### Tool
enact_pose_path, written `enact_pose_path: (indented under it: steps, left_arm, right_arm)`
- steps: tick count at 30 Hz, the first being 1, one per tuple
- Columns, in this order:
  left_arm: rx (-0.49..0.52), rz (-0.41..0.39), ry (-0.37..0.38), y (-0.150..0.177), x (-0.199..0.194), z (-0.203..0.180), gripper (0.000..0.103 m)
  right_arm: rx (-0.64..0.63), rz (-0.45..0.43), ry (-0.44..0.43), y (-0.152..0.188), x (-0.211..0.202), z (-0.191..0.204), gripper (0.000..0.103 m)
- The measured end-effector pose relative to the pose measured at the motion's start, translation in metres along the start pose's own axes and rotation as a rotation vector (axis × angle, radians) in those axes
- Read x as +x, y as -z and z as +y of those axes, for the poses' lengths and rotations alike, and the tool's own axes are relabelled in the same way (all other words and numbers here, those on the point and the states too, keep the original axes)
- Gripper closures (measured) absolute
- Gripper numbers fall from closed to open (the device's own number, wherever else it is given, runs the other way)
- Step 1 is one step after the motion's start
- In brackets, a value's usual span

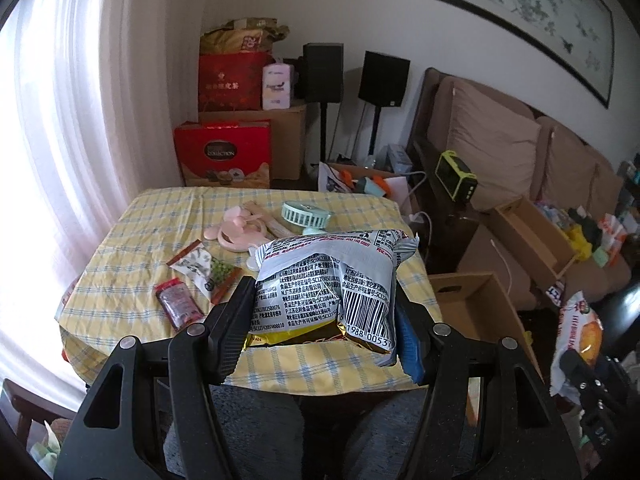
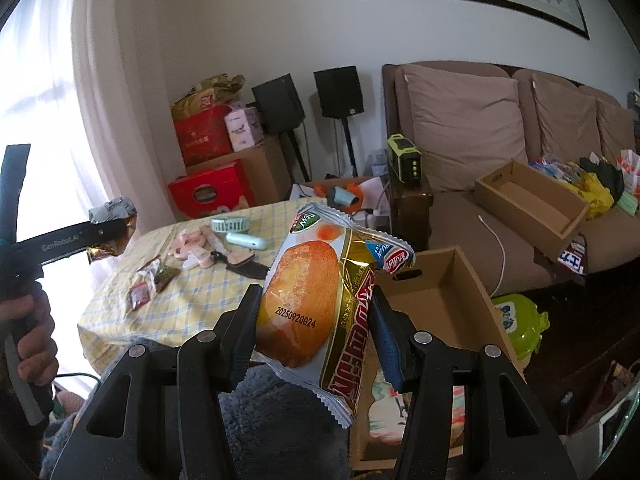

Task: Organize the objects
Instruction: 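Carry both held snack bags toward the cardboard box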

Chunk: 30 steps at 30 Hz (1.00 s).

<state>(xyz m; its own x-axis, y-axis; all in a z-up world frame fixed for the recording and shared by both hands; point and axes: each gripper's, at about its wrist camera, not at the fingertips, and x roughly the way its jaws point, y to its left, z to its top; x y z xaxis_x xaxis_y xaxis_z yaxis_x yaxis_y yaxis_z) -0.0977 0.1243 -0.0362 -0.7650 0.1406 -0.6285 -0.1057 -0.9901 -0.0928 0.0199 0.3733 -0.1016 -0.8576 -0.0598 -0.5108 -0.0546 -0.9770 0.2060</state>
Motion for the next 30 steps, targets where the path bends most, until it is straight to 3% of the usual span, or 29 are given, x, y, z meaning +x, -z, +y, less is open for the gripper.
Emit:
enact_pose_path:
  steps: [30]
  left_arm:
    - [0.047,0.009,0.081,-0.004,0.003,-0.042,0.043]
  right_arm:
    - [0.032,0.010,0.022,-0.001,0.001,-0.017,0.050]
